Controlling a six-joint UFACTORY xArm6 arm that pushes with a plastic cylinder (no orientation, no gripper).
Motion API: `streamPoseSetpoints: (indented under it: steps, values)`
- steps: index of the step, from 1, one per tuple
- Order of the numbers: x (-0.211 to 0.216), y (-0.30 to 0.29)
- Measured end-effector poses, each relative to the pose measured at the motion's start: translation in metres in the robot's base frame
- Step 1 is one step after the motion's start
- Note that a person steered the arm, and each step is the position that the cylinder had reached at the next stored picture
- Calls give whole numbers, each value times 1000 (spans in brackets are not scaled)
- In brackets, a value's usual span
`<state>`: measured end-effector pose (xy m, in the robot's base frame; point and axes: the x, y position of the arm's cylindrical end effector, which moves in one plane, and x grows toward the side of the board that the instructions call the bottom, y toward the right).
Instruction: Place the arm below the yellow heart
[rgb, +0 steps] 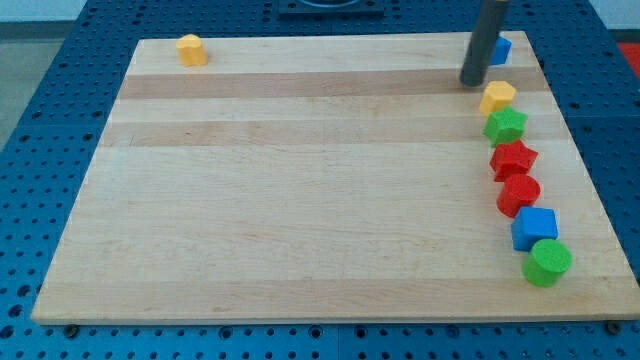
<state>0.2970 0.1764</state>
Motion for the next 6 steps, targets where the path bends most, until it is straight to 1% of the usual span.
streamPoseSetpoints:
  steps: [1, 3, 6]
  values:
    - [0, -54]
    - [8, -190]
    - [13, -360]
